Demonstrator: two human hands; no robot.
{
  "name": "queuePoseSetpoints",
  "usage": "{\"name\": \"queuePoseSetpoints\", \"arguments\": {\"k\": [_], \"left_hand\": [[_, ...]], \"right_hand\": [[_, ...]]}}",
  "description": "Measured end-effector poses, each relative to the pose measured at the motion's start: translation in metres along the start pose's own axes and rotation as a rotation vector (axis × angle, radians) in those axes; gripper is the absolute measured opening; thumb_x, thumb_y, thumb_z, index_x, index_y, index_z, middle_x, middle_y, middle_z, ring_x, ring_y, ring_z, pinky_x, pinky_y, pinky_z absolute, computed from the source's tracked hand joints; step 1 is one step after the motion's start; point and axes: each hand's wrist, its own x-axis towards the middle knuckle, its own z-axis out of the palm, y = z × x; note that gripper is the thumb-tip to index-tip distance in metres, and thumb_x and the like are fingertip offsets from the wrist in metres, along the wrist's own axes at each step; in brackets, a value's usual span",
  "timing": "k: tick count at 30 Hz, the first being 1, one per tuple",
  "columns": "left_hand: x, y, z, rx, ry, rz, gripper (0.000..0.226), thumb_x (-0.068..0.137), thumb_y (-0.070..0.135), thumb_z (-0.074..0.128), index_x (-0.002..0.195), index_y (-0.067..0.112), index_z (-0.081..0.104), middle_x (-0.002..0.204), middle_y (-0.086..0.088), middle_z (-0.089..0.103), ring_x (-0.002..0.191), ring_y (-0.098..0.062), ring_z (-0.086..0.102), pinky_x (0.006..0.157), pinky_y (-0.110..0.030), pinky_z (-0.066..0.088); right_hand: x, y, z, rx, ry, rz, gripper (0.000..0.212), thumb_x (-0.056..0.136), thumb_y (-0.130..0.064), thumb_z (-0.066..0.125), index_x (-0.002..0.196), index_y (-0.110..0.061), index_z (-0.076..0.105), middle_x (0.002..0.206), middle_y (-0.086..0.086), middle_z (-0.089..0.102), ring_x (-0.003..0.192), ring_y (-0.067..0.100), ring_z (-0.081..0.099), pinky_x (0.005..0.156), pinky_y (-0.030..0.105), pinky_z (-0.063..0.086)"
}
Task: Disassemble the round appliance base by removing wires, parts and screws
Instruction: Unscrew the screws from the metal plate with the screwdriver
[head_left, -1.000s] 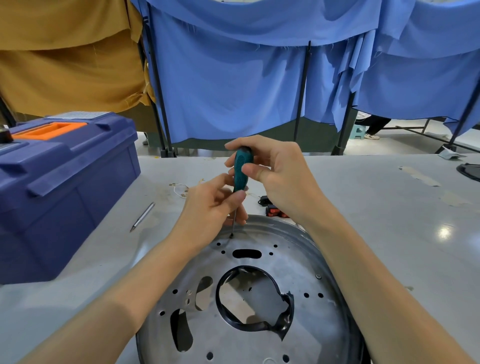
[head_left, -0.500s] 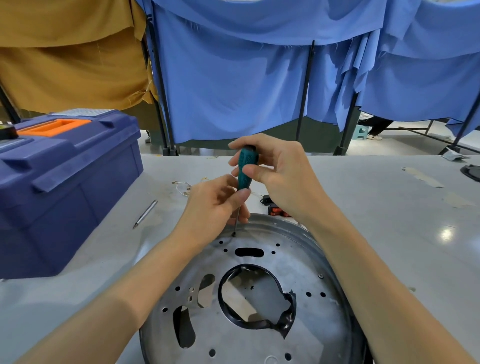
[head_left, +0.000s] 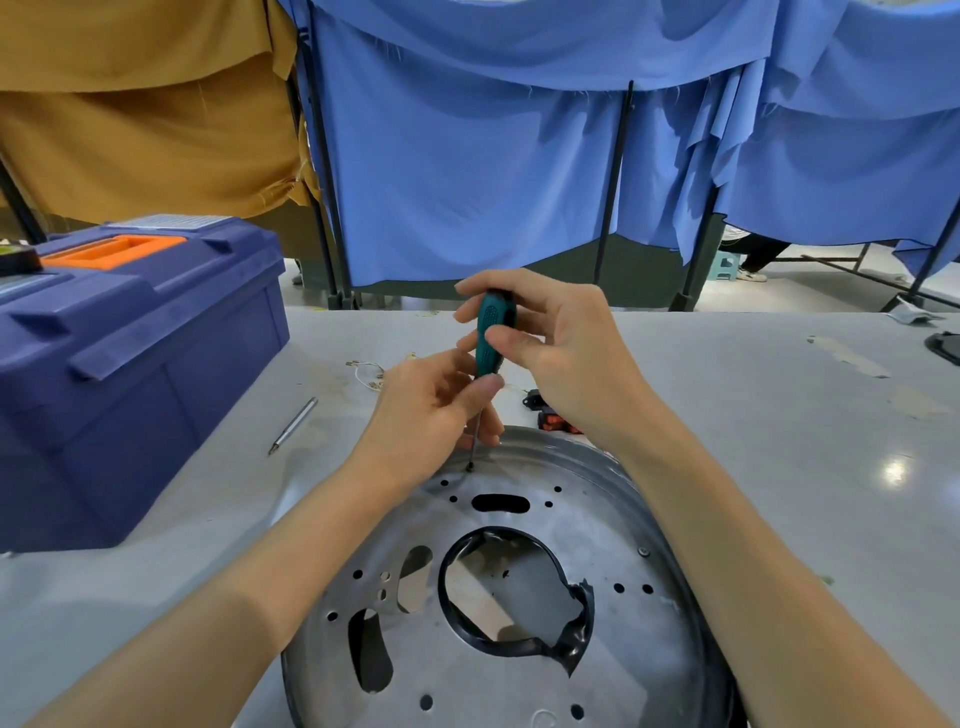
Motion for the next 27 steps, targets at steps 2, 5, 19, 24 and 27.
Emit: {"name": "queuePoseSetpoints", "arguments": {"k": [2,5,19,24,27], "left_hand": [[0.0013,0.0000,0.0010,0.028,0.018,0.018,0.012,0.091,0.015,0.066,0.100,0.007,0.064,0.068,-0.015,0.070,0.063,-0.033,0.070,0.069,-0.053,0.058],[0.0019,-0.0003,0.0013,0.040,0.031,0.040,0.021,0.083,0.019,0.075,0.101,0.016,0.065,0.069,-0.018,0.069,0.059,-0.031,0.070,0.067,-0.051,0.059],[0.0011,0.0004,-0.0002,-0.044,0.051,-0.045,0.024,0.088,0.012,0.068,0.084,-0.004,0.052,0.066,-0.021,0.069,0.064,-0.041,0.069,0.064,-0.061,0.056],[0.0008,-0.0002,-0.0017,-0.064,0.052,-0.060,0.026,0.087,0.016,0.069,0.077,0.003,0.049,0.067,-0.022,0.069,0.063,-0.040,0.069,0.063,-0.057,0.059],[0.0001,-0.0011,-0.0035,-0.068,0.012,-0.044,0.015,0.090,0.017,0.065,0.087,0.006,0.057,0.068,-0.019,0.070,0.063,-0.037,0.068,0.061,-0.046,0.060]], "right_hand": [[-0.0009,-0.0002,0.0042,-0.028,-0.006,0.002,0.034,0.089,-0.007,0.065,0.121,-0.019,0.064,0.104,0.003,0.065,0.097,0.012,0.063,0.084,0.018,0.053],[-0.0011,0.0005,0.0065,-0.078,-0.003,0.008,0.043,0.085,-0.020,0.072,0.126,-0.029,0.062,0.103,-0.001,0.060,0.093,0.007,0.056,0.081,0.015,0.052],[-0.0005,0.0000,0.0041,-0.058,0.028,0.029,0.027,0.086,-0.014,0.070,0.112,-0.023,0.068,0.108,-0.001,0.060,0.096,0.008,0.058,0.085,0.025,0.053],[0.0007,-0.0003,0.0003,-0.107,0.089,-0.008,0.041,0.085,-0.011,0.071,0.123,-0.024,0.065,0.088,-0.013,0.061,0.076,0.003,0.054,0.080,0.021,0.051],[0.0008,-0.0013,-0.0011,-0.089,0.065,-0.009,0.043,0.085,0.006,0.064,0.120,-0.018,0.066,0.095,-0.002,0.068,0.085,0.012,0.063,0.083,0.021,0.052]]}}
